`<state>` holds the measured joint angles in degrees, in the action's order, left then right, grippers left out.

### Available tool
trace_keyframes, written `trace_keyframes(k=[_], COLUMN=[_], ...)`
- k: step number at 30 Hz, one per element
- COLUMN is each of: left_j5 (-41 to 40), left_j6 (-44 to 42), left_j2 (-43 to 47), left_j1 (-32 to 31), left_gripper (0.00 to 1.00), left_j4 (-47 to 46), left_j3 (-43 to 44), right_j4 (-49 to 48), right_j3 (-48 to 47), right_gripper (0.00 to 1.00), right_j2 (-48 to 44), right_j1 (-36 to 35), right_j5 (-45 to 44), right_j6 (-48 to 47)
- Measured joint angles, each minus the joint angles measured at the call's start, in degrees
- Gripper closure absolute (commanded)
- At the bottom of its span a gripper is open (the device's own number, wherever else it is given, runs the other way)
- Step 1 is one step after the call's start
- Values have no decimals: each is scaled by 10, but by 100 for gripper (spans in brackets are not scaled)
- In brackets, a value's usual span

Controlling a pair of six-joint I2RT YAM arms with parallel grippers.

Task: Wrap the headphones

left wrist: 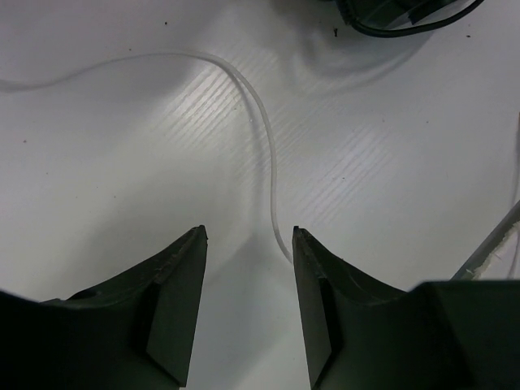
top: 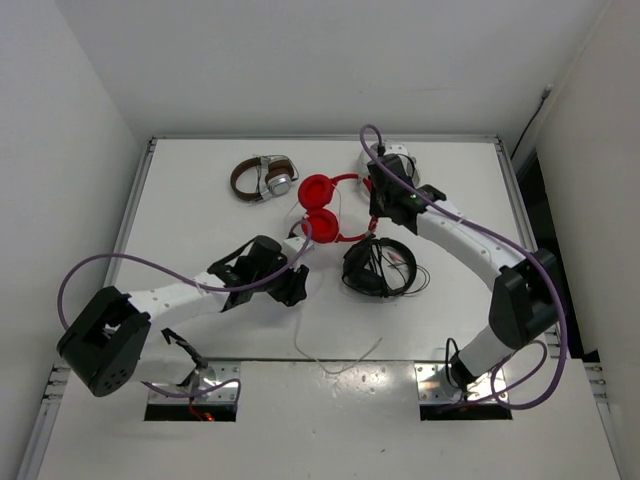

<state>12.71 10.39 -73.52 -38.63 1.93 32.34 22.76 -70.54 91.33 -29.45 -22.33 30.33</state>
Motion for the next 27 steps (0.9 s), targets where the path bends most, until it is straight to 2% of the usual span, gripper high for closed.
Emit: trace_keyframes(k=[13,16,22,27], left_j5=[-24,-50,-108,-124], left_j6=[1,14,89,127], left_j2=[-42,-35,-1,2], left_j1=[-27,1,106,113], left_gripper=[48,48,47,47], left_j4=[-24,-24,-17,-11], left_j3=[26,34,35,35], right_j4=[1,2,2,3], right_j3=[-1,-1,-1,-1], right_gripper=[100,100,100,100], right_j2=[6,6,6,6], right_j1=[4,9,15,16], right_j5=[0,0,0,0], right_j6=[12,14,23,30])
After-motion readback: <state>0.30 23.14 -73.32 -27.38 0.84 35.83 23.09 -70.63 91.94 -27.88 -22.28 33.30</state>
